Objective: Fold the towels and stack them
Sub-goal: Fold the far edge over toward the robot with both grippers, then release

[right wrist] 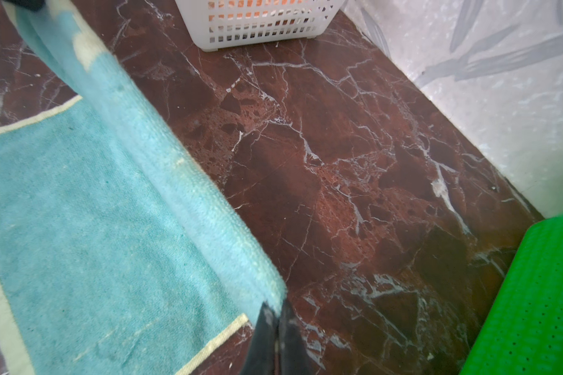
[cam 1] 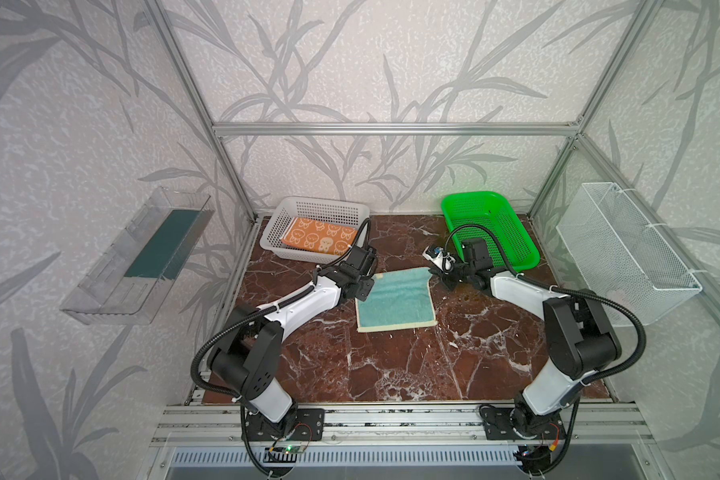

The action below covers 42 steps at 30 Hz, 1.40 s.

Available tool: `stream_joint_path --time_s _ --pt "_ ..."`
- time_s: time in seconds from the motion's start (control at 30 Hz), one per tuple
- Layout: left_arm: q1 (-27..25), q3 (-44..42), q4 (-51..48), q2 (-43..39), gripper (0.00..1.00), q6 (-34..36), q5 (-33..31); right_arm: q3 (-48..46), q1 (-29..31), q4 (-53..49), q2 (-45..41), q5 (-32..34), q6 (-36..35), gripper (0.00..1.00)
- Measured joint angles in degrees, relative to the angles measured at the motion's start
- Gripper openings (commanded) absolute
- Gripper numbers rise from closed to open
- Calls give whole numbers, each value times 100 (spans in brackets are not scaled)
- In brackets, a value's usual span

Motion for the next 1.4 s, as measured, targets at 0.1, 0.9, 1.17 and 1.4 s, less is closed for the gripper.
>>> stream_joint_path --time_s 0.1,0.9,1.17,1.4 --pt "-44 -142 -50 -140 0 -105 131 -79 0 -127 -195 -52 79 0" --pt "-393 -896 -170 -837 0 -494 487 -837 131 -1467 -758 -376 737 0" --pt "-586 -942 -249 -839 0 -684 468 -837 249 -1915 -957 -212 789 0" --pt "-678 -1036 -240 -835 0 -787 439 -837 361 -2159 -999 -101 833 0"
